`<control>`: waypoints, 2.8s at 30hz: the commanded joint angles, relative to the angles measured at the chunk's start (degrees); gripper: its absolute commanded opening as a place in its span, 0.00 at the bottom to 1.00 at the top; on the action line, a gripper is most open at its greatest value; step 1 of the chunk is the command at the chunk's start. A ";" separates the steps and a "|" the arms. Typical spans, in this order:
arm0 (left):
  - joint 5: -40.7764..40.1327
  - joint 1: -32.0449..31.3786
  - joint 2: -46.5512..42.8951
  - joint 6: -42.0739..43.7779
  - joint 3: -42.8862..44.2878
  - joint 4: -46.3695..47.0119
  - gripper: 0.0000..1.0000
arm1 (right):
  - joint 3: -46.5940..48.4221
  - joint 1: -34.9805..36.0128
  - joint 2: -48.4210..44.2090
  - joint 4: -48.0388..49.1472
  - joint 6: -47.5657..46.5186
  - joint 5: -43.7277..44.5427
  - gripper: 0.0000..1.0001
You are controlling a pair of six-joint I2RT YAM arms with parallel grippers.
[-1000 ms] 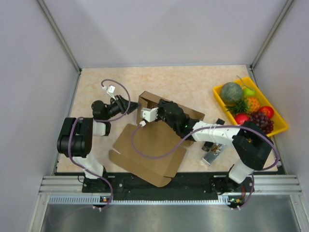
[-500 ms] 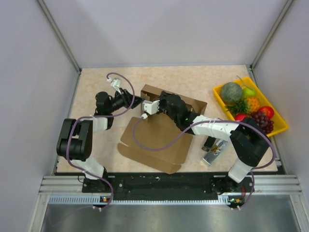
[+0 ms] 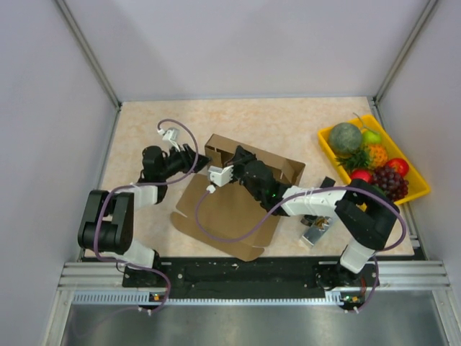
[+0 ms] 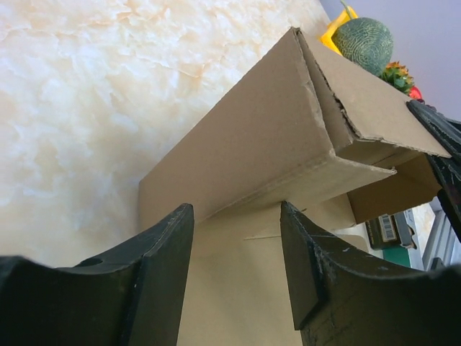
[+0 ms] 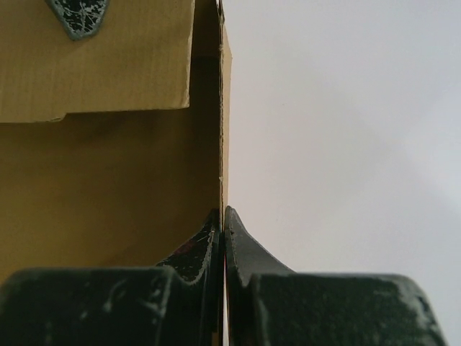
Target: Fold the paper box
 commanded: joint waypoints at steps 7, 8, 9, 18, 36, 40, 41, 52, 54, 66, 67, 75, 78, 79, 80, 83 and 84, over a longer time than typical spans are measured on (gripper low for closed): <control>0.05 -0.59 -1.98 3.86 -1.96 2.37 0.57 | -1.37 1.58 0.21 0.42 2.62 0.06 0.00; -0.91 -1.29 -2.59 5.26 -2.22 1.76 0.57 | -1.36 1.58 0.13 0.25 2.71 -0.11 0.00; -3.01 -1.73 -3.90 6.06 -2.49 1.06 0.57 | -1.28 1.58 0.13 -0.01 3.06 -0.11 0.00; -18.23 -7.01 -6.48 13.53 0.82 -7.02 0.53 | -0.31 1.58 -1.10 -2.04 4.73 -1.78 0.00; -25.16 -12.45 -1.45 19.24 6.04 -6.25 0.41 | 0.39 1.58 -2.16 -4.85 6.23 -4.24 0.00; -31.31 -14.12 -0.93 18.02 5.33 -5.54 0.34 | 0.57 1.66 -2.34 -4.67 6.05 -4.33 0.00; -32.20 -14.30 -0.93 18.45 4.29 -3.54 0.32 | 0.57 1.58 -2.51 -4.67 6.14 -4.42 0.00; -50.65 -19.39 -1.90 19.33 1.90 -0.80 0.09 | 0.66 1.49 -2.42 -4.41 6.84 -4.86 0.00; -54.78 -20.97 -1.72 20.21 1.38 0.52 0.01 | 0.83 1.58 -2.42 -4.50 6.93 -4.86 0.00; -54.90 -23.36 0.47 17.32 1.37 2.37 0.39 | 1.10 1.58 -3.21 -4.85 7.72 -5.47 0.00; -53.67 -23.18 0.83 16.27 1.55 2.46 0.39 | 1.10 1.49 -3.21 -4.94 7.72 -5.65 0.00; -50.05 -20.81 4.61 15.73 3.92 3.69 0.30 | 0.92 1.58 -4.01 -5.73 8.16 -6.00 0.00; -53.63 -20.81 4.61 16.61 4.37 3.16 0.15 | 1.27 1.93 -4.09 -5.91 8.95 -6.18 0.00; -55.74 -21.07 4.69 15.05 4.63 2.03 0.08 | 1.19 2.02 -3.92 -5.82 9.04 -6.09 0.00; -57.77 -21.24 4.70 14.59 4.89 1.76 0.00 | 1.19 2.10 -3.74 -5.64 9.21 -6.09 0.00; -67.01 -22.91 5.92 14.15 8.31 -3.49 0.00 | 1.71 2.81 -3.22 -5.90 9.65 -5.92 0.00; -67.54 -23.00 6.27 13.89 9.19 -4.48 0.00 | 1.71 3.07 -3.04 -5.73 9.66 -5.74 0.00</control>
